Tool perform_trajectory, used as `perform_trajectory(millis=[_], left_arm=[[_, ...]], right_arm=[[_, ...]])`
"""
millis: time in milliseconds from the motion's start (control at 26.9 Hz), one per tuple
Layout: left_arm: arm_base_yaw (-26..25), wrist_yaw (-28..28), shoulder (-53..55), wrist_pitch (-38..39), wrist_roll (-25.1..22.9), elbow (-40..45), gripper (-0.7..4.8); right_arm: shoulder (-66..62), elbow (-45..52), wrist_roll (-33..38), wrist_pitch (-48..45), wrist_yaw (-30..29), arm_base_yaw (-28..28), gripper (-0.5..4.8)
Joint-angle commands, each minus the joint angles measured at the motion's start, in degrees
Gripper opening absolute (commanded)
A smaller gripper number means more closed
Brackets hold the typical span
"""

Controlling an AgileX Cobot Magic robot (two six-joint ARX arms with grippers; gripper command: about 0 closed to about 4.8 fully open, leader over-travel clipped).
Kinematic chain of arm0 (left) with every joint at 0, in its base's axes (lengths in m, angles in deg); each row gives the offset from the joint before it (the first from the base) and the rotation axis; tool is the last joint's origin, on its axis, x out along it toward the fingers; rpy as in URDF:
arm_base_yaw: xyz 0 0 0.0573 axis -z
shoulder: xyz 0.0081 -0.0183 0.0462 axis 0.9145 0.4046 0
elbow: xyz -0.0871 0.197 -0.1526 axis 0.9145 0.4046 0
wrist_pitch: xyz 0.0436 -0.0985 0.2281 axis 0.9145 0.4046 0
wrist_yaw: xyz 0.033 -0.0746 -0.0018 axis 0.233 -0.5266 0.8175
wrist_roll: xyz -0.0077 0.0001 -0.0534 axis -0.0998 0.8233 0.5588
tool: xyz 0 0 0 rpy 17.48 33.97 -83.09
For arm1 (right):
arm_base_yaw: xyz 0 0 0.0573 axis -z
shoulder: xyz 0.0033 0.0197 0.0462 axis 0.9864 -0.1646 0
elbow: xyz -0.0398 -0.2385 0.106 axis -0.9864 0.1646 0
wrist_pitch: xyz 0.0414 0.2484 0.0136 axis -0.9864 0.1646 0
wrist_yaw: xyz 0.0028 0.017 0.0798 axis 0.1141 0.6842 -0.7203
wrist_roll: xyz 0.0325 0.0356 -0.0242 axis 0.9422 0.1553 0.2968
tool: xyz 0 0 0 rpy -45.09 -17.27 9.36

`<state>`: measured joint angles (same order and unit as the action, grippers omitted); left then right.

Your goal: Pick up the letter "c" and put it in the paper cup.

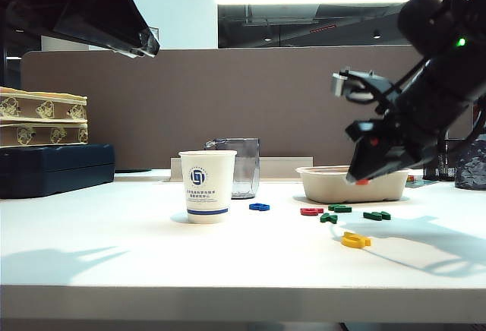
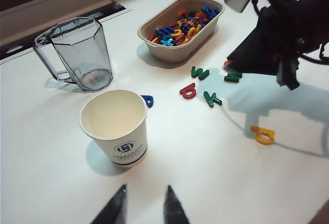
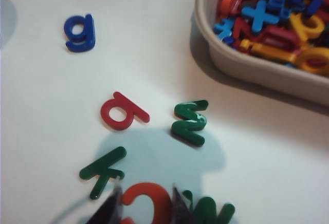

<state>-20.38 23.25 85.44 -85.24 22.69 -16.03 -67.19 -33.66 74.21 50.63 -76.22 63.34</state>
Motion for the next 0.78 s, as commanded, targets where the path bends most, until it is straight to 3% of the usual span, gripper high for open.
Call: perform_trajectory(millis=[37,372,782], left_arm=[[0.0,0.2,-0.1,-0.5,0.0,-0.3,0.88],[0.0,0.2,-0.1,-0.6,0.0,-0.3,0.88],[0.0,0.2,-0.1,-0.7,0.0,-0.3,0.88]], right_arm=[[1.9,-0.5,-0.1,0.6,-0.2,-0.1,1.15],[4.7,-3.2,1.4,3.1,-3.8,-1.6,1.15],[4.7,-10.5,1.4,5.6,-4.1,-7.9,1.15]])
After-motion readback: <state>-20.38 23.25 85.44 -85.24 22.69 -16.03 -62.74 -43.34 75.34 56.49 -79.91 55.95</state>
